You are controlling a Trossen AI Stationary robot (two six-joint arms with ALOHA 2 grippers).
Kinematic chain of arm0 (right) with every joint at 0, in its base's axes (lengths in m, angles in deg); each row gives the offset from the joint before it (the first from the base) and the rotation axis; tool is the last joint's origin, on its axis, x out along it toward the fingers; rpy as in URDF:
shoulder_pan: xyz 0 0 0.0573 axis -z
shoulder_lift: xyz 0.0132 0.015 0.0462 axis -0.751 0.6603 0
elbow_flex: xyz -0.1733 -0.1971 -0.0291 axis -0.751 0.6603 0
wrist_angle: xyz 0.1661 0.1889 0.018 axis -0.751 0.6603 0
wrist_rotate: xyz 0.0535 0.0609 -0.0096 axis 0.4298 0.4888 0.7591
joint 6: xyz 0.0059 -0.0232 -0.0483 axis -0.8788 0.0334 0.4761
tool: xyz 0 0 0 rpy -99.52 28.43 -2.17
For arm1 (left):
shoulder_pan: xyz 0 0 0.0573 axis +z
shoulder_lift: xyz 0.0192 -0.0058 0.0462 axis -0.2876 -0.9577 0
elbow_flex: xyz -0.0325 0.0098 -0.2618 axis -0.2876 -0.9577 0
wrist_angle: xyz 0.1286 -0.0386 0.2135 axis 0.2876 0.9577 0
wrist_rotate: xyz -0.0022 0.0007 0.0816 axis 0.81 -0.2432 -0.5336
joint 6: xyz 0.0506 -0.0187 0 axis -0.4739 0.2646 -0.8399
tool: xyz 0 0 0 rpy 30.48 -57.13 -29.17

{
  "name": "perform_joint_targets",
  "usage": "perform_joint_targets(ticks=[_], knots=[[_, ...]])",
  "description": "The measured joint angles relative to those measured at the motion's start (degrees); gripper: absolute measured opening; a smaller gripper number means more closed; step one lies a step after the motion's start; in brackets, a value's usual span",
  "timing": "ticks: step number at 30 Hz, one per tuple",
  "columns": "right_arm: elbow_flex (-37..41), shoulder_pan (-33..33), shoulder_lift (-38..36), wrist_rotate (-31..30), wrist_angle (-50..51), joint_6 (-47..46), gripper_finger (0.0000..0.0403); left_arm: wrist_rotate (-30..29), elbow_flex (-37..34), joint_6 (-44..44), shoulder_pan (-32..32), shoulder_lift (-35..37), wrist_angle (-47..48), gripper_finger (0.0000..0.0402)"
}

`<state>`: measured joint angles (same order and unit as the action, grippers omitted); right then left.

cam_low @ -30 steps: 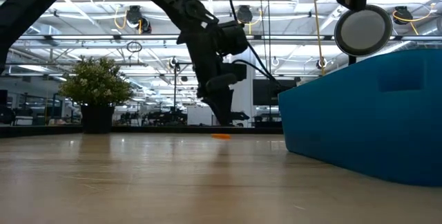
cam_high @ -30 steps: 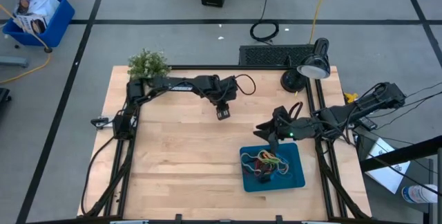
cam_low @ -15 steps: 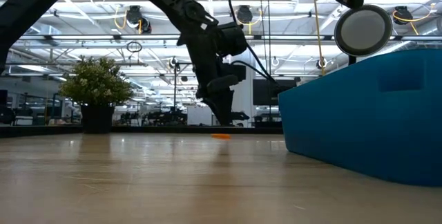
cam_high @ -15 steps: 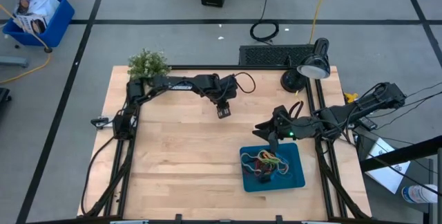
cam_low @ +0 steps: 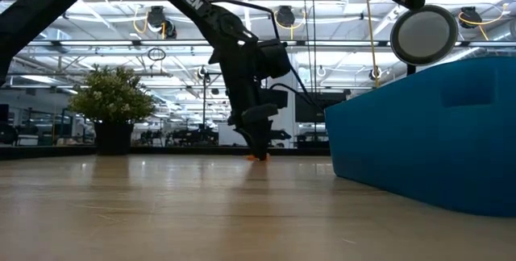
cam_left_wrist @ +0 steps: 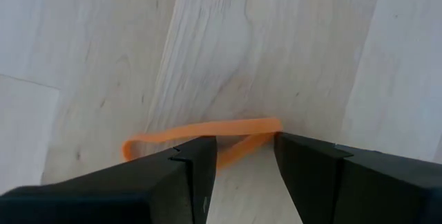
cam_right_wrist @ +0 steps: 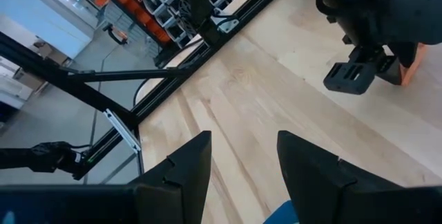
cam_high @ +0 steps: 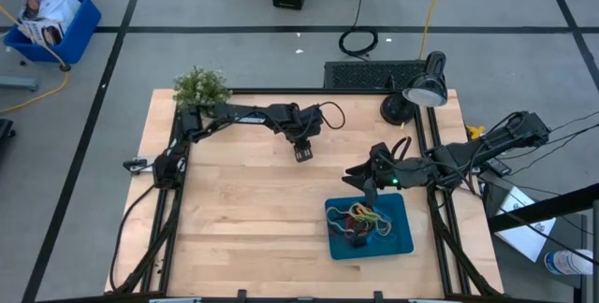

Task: Pick and place rubber bands into bin
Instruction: Put the orange rubber band into the blue bin

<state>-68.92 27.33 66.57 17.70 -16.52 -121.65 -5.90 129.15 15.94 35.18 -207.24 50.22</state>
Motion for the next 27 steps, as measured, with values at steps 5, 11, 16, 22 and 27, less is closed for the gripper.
perform_joint_targets(ticks=[5,11,16,22,27], knots=[[0.0,0.0,0.0,0.0,0.0,0.0,0.0160,-1.0,0.0,-0.6,-0.2,0.0,0.2,0.0154],[0.0,0.0,0.0,0.0,0.0,0.0,0.0161,-4.2,0.0,-2.1,-0.4,0.0,-0.5,0.0154],[0.0,0.0,0.0,0.0,0.0,0.0,0.0161,-5.9,0.0,-3.4,-0.1,0.0,-3.4,0.0154],[0.0,0.0,0.0,0.0,0.0,0.0,0.0160,-3.6,0.0,-3.5,-0.2,-0.5,-3.7,0.0153],[0.0,0.0,0.0,0.0,0.0,0.0,0.0162,-4.9,0.0,-4.4,-0.8,-0.6,-3.5,0.0119]])
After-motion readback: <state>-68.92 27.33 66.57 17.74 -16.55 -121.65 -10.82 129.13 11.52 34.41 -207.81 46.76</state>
